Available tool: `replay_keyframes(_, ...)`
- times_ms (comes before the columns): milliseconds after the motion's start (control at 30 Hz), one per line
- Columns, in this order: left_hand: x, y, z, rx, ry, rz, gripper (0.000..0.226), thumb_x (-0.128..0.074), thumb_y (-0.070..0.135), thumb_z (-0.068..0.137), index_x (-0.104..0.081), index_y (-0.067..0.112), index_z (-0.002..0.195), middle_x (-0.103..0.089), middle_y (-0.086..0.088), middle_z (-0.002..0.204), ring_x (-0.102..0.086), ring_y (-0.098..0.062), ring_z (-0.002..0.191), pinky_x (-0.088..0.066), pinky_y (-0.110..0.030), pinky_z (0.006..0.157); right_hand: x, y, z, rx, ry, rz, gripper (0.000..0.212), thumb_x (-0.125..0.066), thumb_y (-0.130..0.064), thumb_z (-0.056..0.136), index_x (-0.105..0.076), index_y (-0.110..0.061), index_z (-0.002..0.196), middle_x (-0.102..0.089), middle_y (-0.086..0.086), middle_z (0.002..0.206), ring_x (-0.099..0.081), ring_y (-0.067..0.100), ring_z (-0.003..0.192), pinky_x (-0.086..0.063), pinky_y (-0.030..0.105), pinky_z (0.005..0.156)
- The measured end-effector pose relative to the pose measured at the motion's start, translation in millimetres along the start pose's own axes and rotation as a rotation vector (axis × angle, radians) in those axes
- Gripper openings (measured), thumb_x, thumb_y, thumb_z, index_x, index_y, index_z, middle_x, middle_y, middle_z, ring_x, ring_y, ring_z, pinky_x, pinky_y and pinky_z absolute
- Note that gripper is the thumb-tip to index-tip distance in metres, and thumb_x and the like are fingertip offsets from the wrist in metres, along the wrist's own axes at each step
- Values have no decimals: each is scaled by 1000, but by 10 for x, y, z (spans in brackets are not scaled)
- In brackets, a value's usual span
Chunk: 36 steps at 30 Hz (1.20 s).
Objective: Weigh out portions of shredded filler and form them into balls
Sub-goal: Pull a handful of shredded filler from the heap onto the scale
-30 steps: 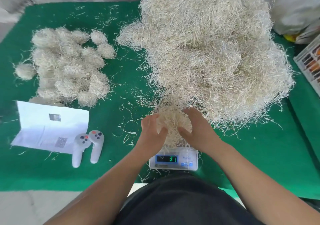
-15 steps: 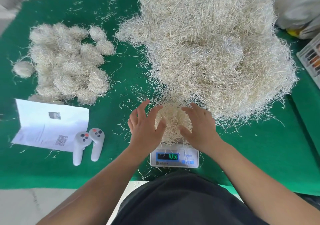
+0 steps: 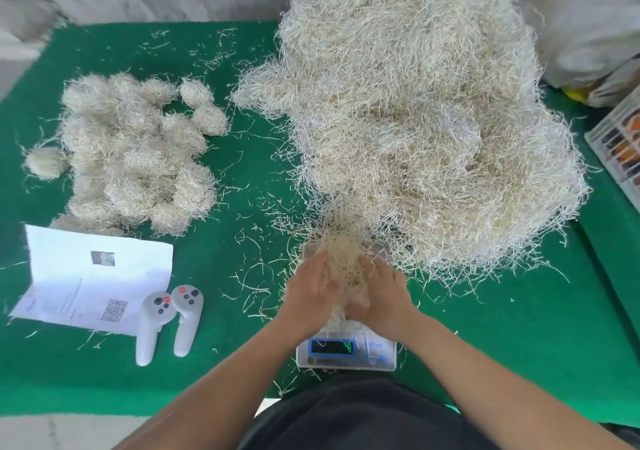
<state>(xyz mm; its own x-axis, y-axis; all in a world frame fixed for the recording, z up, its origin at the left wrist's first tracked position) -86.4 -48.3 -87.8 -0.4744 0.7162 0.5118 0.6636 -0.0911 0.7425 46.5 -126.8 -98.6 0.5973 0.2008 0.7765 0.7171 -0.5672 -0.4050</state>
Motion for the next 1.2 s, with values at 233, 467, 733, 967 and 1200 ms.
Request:
replay_keyframes(233,169,640,195,104,123,-828,64,-64,66,84,-55,33,138,-71,3,128,-74,-15,106,-62,-38,82,479,-487,41,69,154,810,19,-58,-1,99,-65,-13,114,-73,20,93,-72,35,83,-62,54,79)
replay_keyframes(467,871,1446,482,82,154,-1330,44,-50,48,95,-75,14,108,-77,-11,101,-77,-28,88,-64,-46,73,1442,-1050,-80,336,468,1183,57,-72,-39,90,-45,-50,139,-41,-1,149,-54,20,135,-54,46,105)
replay_keyframes(733,1201,2062,299,-221,247,-855,43,-50,38,102,-42,76,121,-52,-16,137,-59,-24,117,-57,-46,91,2121,-1241,-88,340,415,1325,34,-67,-47,96,-57,-16,102,-73,-7,75,-69,-5,69,-57,18,60)
replay_keyframes(967,1132,2295,127,-165,27,-1153,44,-61,65,88,-81,29,101,-75,-2,89,-77,-20,93,-61,-36,69,2279,-1386,-123,206,333,1415,132,-64,-91,58,-20,-22,161,-58,-6,136,-57,2,96,-49,26,71)
replay_keyframes(1200,1111,2375,63,-58,34,-1111,42,-60,62,91,-82,27,94,-80,-7,97,-78,-24,90,-55,-43,86,2382,-1443,-208,365,555,1157,21,-47,-60,88,-61,-58,103,-66,-13,107,-54,-9,85,-51,27,72)
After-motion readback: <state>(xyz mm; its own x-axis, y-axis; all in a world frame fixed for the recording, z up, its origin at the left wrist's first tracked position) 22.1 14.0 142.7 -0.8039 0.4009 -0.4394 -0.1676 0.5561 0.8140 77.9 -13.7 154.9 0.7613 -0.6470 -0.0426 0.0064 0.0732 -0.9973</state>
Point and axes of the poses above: each hand's wrist, its own z-axis towards the middle knuckle, its own x-axis out of the back of the hand, y = z × x, the point moved 7 cm from there along z, towards the middle knuckle
